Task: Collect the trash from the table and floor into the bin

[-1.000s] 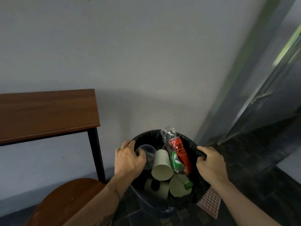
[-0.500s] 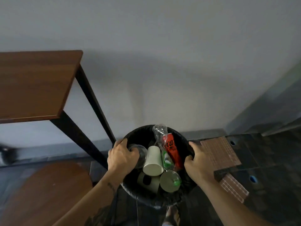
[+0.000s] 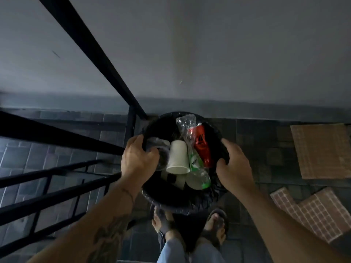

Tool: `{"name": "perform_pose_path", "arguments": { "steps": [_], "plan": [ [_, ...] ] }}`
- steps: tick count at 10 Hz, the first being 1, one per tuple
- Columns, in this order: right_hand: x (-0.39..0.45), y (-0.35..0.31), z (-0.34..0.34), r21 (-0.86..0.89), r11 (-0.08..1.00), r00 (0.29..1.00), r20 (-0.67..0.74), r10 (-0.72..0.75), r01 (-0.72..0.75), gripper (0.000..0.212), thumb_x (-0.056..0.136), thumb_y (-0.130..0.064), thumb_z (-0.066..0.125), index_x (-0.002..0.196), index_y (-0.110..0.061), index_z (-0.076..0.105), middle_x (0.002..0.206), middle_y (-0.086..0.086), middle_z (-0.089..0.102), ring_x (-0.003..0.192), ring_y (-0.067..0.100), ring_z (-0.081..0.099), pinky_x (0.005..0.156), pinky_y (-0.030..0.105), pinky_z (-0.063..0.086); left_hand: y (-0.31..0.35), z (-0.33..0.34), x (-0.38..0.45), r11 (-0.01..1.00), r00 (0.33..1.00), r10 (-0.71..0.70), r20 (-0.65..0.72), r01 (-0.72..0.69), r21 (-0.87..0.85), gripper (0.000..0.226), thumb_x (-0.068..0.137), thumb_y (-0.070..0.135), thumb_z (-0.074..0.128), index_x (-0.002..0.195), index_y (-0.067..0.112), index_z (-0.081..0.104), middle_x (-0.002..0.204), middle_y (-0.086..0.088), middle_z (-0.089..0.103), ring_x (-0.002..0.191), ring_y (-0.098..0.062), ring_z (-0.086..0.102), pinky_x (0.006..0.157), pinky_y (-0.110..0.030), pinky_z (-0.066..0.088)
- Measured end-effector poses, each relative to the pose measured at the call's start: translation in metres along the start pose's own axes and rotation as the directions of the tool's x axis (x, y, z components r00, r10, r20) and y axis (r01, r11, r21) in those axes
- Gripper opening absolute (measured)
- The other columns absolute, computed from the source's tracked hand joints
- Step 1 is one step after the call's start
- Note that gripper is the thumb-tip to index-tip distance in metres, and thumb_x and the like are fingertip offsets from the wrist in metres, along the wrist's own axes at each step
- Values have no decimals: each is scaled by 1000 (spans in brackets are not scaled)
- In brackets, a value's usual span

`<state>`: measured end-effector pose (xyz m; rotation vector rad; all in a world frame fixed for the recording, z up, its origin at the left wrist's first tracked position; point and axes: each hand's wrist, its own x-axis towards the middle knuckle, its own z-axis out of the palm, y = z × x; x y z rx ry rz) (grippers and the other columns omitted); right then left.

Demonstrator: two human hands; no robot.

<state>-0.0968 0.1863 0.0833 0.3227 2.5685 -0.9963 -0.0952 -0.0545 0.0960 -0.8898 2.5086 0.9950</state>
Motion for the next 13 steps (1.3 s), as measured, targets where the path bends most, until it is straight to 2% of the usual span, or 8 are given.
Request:
{"name": "perform_pose_path", "arguments": {
  "steps": [2, 3, 5, 6, 8, 10, 11, 13],
  "plan": [
    [68, 44, 77, 3, 1000, 996, 86, 16, -16, 65, 90, -15, 55, 150, -27, 33, 155, -5, 33, 139, 19, 36, 108, 32, 32, -60, 70, 57, 1000, 1000, -1, 5, 1, -22, 26, 72, 32, 51, 97, 30, 59, 111, 7, 53, 84, -26, 61, 74, -41, 53],
    [90, 58, 96, -20, 1000, 994, 108, 26, -24, 65, 90, -11, 52, 150, -26, 33, 155, -6, 31, 138, 19, 37, 99, 25, 34, -78, 91, 74, 1000, 1000, 18, 18, -18, 19, 28, 77, 25, 54, 104, 24, 56, 114, 5, 51, 87, -25, 55, 73, -36, 42],
    [109, 61, 116, -117, 992, 999, -1, -54, 53, 64, 87, -13, 53, 149, -23, 37, 147, -5, 36, 131, 21, 41, 99, 33, 41, -89, 112, 85, 996, 996, 60, -66, -56, 65, 69, 74, 36, 45, 139, 12, 43, 147, -5, 40, 121, -37, 48, 104, -51, 38],
    [101, 64, 117, -161, 986, 999, 2, -50, 49, 65, 89, -14, 55, 150, -23, 34, 148, -4, 35, 130, 23, 41, 99, 35, 42, -93, 116, 74, 995, 999, 33, -36, -30, 92, 80, 75, 37, 45, 149, 12, 31, 156, -3, 28, 128, -38, 38, 108, -47, 29],
    [87, 68, 111, -45, 999, 1000, 23, -4, 5, 67, 87, -10, 57, 149, -21, 35, 149, -4, 36, 130, 21, 43, 106, 33, 40, -102, 115, 59, 991, 998, 67, -12, -65, 116, 76, 82, 27, 57, 151, 12, 29, 155, -4, 29, 129, -40, 38, 106, -50, 33],
    [84, 64, 108, -2, 1000, 993, 117, 15, -15, 67, 90, -7, 56, 152, -19, 32, 151, -7, 32, 136, 14, 39, 97, 19, 29, -112, 103, 68, 985, 994, 107, -22, -103, 138, 74, 79, 19, 62, 148, 14, 36, 151, -2, 35, 126, -39, 44, 103, -52, 40],
    [83, 61, 106, -30, 999, 985, 173, 29, -24, 70, 88, -8, 56, 152, -20, 31, 152, -7, 30, 135, 15, 39, 95, 20, 29, -112, 93, 74, 975, 993, 118, 26, -121, 187, 78, 73, 34, 55, 147, 19, 36, 150, 2, 35, 123, -36, 48, 99, -52, 45],
    [72, 47, 93, -132, 991, 970, 237, 48, -17, 72, 87, -13, 57, 153, -19, 28, 155, -3, 29, 138, 21, 37, 104, 30, 32, -106, 80, 69, 953, 991, 64, 113, -94, 287, 72, 80, 28, 57, 147, 22, 33, 153, 3, 29, 130, -36, 41, 104, -47, 39]
  ]
}}
